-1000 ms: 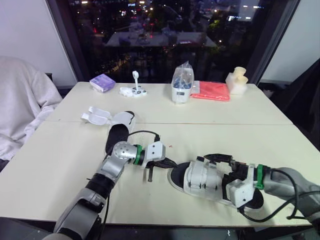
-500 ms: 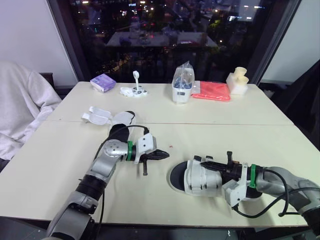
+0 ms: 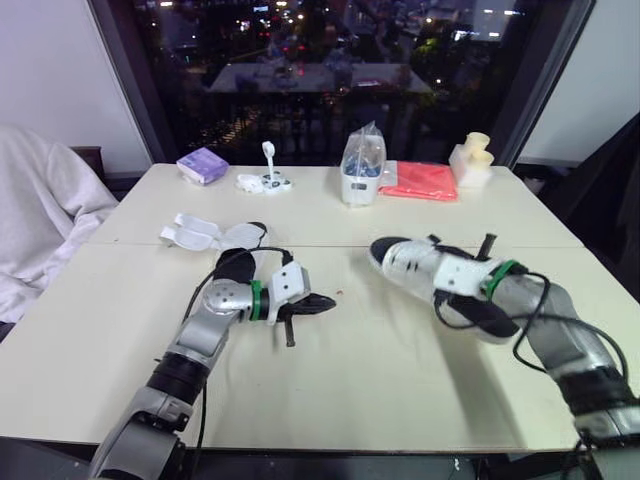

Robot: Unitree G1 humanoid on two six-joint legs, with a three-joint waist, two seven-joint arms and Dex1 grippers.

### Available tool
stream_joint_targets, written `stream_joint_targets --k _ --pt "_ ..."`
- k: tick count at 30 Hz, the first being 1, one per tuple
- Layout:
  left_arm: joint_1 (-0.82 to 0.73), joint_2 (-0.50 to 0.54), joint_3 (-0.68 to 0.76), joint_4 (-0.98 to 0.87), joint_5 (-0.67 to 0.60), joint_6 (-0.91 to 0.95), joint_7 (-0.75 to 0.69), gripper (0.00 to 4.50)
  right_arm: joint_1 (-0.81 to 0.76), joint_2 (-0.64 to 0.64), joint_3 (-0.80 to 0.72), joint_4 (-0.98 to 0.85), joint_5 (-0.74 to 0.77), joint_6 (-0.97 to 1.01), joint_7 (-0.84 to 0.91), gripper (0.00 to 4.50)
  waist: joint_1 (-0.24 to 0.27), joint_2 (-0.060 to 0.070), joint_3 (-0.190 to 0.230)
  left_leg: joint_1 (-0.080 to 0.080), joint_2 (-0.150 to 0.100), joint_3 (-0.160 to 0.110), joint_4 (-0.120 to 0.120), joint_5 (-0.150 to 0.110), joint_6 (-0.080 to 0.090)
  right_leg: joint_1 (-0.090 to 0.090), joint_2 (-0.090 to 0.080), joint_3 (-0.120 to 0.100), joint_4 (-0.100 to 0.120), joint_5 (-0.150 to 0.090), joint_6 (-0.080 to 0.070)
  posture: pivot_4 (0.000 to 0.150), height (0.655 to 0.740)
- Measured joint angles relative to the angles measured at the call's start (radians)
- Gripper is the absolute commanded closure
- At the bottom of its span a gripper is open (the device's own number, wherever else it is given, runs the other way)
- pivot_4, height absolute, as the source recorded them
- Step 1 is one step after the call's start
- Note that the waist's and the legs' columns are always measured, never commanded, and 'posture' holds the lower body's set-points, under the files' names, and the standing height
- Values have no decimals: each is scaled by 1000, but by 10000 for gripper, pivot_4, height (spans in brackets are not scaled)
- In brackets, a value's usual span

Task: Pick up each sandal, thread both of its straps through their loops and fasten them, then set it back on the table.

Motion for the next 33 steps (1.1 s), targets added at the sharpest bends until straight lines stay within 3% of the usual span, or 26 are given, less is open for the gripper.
stream_joint_targets --k 5,9,15,20,24,28,33 --pt "4 5 2 -11 0 12 15 45000 -128 46 34 216 -62 235 -114 44244 3 1 0 -6 -1 1 0 3 -4 -6 -1 0 0 0 0 1500 7400" --pt "11 10 5 -23 0 18 21 45000 -207 104 53 361 -72 331 -205 44244 -12 1 0 -14 -1 1 0 6 -9 -15 0 0 2 0 0 1500 7400" --pt "25 13 6 -56 0 32 31 45000 -285 165 53 489 -56 442 -315 44244 -16 2 0 -14 -1 1 0 6 -9 -14 0 0 3 0 0 1500 7400" --pt "43 13 6 -65 0 40 45 45000 -282 183 48 484 -19 484 -342 21061 -16 2 0 -14 -1 0 1 6 -9 -14 -1 0 3 0 0 1500 7400" --pt "46 11 6 -93 0 47 47 45000 -248 159 38 374 -6 535 -313 606 -18 1 0 -13 0 0 0 6 -9 -14 0 0 3 0 1 1500 7400" --pt "50 11 5 -97 0 58 56 45000 -142 124 29 162 13 622 -220 606 -16 1 0 -13 0 0 0 3 -3 -14 0 0 3 0 1 1500 7400" --pt "61 17 10 -104 0 61 64 45000 25 31 17 -210 75 809 25 606 -13 1 0 -14 0 -1 0 2 -1 -14 0 0 3 0 1 1500 7400"
